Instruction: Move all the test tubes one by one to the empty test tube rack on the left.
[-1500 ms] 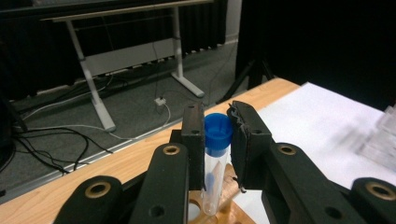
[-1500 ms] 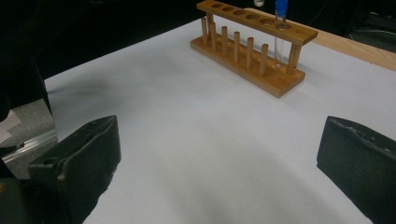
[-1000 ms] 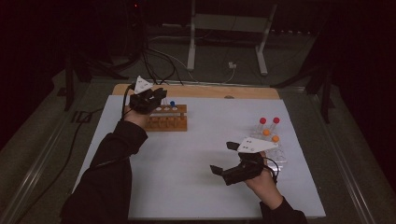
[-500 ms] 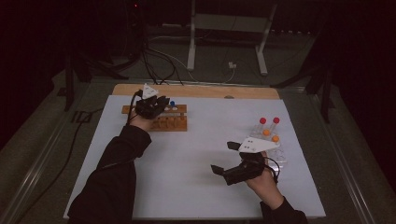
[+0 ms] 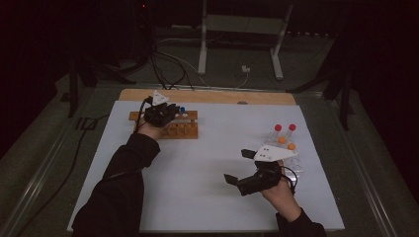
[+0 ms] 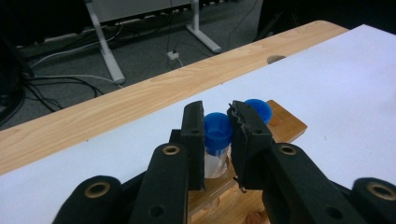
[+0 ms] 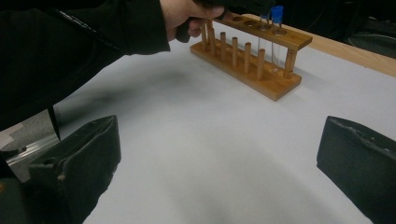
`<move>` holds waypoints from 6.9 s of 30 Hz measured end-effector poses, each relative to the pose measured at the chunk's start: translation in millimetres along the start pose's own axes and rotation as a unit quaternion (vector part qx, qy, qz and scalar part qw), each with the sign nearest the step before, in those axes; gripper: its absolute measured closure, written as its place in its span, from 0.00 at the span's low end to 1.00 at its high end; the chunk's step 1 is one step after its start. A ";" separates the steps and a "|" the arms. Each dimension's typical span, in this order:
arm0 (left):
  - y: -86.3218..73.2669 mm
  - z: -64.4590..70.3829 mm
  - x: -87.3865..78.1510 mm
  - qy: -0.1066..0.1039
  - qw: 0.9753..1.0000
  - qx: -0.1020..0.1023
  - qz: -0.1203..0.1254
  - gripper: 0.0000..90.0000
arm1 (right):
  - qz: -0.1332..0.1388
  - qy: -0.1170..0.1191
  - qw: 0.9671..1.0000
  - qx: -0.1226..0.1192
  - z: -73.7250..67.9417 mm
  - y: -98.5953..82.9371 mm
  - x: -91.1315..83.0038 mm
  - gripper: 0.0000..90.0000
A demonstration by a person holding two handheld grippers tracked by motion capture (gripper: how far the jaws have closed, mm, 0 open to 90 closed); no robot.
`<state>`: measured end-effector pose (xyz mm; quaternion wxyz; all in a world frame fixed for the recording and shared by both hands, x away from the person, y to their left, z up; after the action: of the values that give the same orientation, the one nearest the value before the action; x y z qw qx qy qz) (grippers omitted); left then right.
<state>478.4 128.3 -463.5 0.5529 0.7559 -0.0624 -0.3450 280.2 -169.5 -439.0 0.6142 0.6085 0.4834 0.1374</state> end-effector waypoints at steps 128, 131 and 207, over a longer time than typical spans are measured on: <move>-77.1 80.7 -146.9 -0.222 0.974 0.041 0.029 0.02 | 0.019 -0.238 0.970 0.043 83.4 -2.8 -97.8 0.84; -76.6 82.1 -146.3 -0.225 0.973 0.041 0.028 0.02 | 0.011 -0.221 0.975 0.035 75.3 -2.4 -86.3 0.84; 2.5 185.8 -79.6 -0.323 0.932 0.161 0.042 0.79 | -0.093 -0.048 0.994 -0.030 -10.3 -23.3 31.7 0.84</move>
<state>309.3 17.9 -453.2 0.3877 0.6795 -0.3241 -0.5320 278.3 -144.4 -470.9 0.6648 0.5483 0.5031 0.0647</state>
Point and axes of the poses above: each handheld gripper's, and its own axes: x roughly forward along the jaws, y roughly out of its top, z roughly to its right, the point moved 3 cm from there along x, roughly forward along the jaws, and after that the axes turned 8 degrees about x, right-handed, at the moved point
